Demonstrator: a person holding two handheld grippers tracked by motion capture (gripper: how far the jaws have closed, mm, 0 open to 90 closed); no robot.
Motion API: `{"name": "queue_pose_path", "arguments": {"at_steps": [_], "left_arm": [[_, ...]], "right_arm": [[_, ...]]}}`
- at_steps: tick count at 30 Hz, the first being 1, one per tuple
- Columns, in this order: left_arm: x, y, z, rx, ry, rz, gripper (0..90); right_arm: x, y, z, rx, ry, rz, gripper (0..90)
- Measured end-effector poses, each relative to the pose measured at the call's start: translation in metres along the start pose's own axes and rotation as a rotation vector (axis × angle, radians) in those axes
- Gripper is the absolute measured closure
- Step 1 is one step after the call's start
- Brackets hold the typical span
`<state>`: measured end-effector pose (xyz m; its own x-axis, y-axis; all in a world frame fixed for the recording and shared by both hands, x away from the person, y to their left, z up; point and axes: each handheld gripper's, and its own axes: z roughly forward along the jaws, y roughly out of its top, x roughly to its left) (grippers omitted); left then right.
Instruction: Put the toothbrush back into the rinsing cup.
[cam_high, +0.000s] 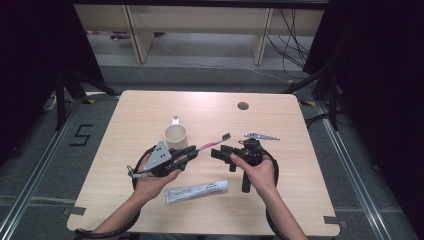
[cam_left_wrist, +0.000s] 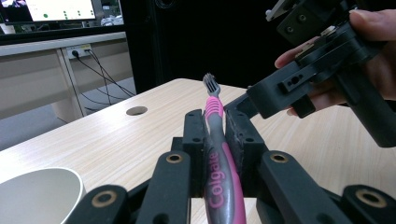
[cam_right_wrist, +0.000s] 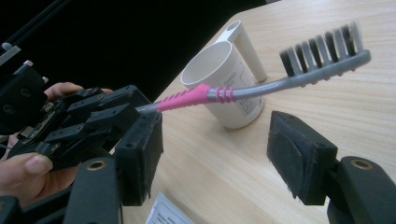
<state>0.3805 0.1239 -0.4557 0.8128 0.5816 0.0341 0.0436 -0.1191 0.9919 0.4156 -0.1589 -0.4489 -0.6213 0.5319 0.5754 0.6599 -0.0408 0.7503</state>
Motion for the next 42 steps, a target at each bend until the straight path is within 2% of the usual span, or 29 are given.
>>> {"name": "queue_pose_path", "arguments": {"at_steps": [1,2,4,10,16,19,20,21,23,24,25,26,27,28,29,30,31,32,33,34,35,36,38,39,40,41,42], "left_arm": [[0.000,0.000,0.000,0.000,-0.001,0.000,78.7],[-0.001,-0.001,0.000,0.000,-0.002,-0.001,78.7],[-0.002,-0.001,0.001,0.001,-0.004,-0.001,78.7],[-0.003,-0.002,0.002,0.005,-0.012,-0.003,78.7],[-0.007,-0.005,0.004,0.011,-0.009,-0.002,78.6],[-0.008,-0.007,0.005,0.019,-0.008,-0.007,78.5],[-0.010,-0.009,0.006,0.026,-0.013,-0.005,78.5],[-0.010,-0.009,0.006,0.026,-0.013,-0.005,78.5],[-0.012,-0.011,0.008,0.038,-0.017,0.005,78.5],[-0.013,-0.012,0.010,0.046,-0.017,0.001,78.4],[-0.013,-0.012,0.010,0.046,-0.017,0.001,78.4],[-0.015,-0.014,0.013,0.063,-0.019,0.001,78.5],[-0.015,-0.016,0.014,0.077,-0.022,-0.001,78.4],[-0.016,-0.017,0.017,0.089,-0.027,-0.003,78.4],[-0.016,-0.017,0.017,0.089,-0.027,-0.003,78.0],[-0.017,-0.019,0.020,0.117,-0.028,0.008,75.8],[-0.017,-0.019,0.020,0.117,-0.028,0.008,70.8],[-0.018,-0.020,0.023,0.142,-0.028,-0.005,64.9],[-0.018,-0.020,0.023,0.142,-0.028,-0.005,60.1],[-0.018,-0.019,0.023,0.157,-0.021,-0.008,60.1],[-0.017,-0.019,0.023,0.161,-0.017,-0.004,57.0],[-0.017,-0.018,0.021,0.162,-0.014,0.000,54.5],[-0.016,-0.015,0.019,0.158,-0.018,-0.011,53.9],[-0.015,-0.011,0.018,0.157,-0.014,-0.016,53.5],[-0.015,-0.011,0.018,0.157,-0.014,-0.016,53.5],[-0.014,-0.006,0.017,0.153,-0.020,-0.024,53.5],[-0.014,-0.006,0.017,0.153,-0.020,-0.024,53.5]], "right_arm": [[-0.001,0.000,0.001,-0.001,-0.003,-0.002,36.6],[-0.001,0.001,0.004,0.000,0.003,0.016,36.6],[-0.002,0.001,0.005,0.000,-0.010,0.013,36.6],[-0.005,0.002,0.011,-0.023,0.002,0.046,36.8],[-0.002,0.007,0.011,-0.032,0.005,0.064,39.7],[-0.001,0.009,0.012,-0.043,0.008,0.048,42.6],[-0.001,0.011,0.011,-0.057,0.013,0.051,47.0],[-0.001,0.011,0.011,-0.057,0.013,0.051,47.0],[0.002,0.013,0.010,-0.067,0.018,0.050,52.8],[0.004,0.014,0.009,-0.082,0.032,0.060,59.9],[0.004,0.014,0.009,-0.082,0.032,0.060,59.9],[0.005,0.016,0.008,-0.100,0.063,0.063,66.8],[0.007,0.017,0.008,-0.101,0.076,0.057,70.0],[0.011,0.018,0.008,-0.099,0.084,0.075,74.5],[0.011,0.018,0.008,-0.099,0.084,0.075,74.5],[0.015,0.019,0.009,-0.110,0.110,0.038,80.3],[0.015,0.019,0.009,-0.110,0.110,0.038,80.3],[0.021,0.023,0.009,-0.095,0.062,-0.049,80.5],[0.021,0.023,0.009,-0.095,0.062,-0.049,80.5],[0.023,0.024,0.009,-0.097,0.066,-0.055,80.5],[0.026,0.026,0.008,-0.094,0.040,-0.076,80.5],[0.030,0.030,0.007,-0.085,-0.012,-0.157,80.5],[0.032,0.031,0.007,-0.081,-0.015,-0.161,80.5],[0.036,0.032,0.007,-0.066,-0.047,-0.208,80.5],[0.036,0.032,0.007,-0.066,-0.047,-0.208,80.5],[0.040,0.033,0.009,-0.042,-0.070,-0.270,80.5],[0.040,0.033,0.009,-0.042,-0.070,-0.270,80.5]]}}
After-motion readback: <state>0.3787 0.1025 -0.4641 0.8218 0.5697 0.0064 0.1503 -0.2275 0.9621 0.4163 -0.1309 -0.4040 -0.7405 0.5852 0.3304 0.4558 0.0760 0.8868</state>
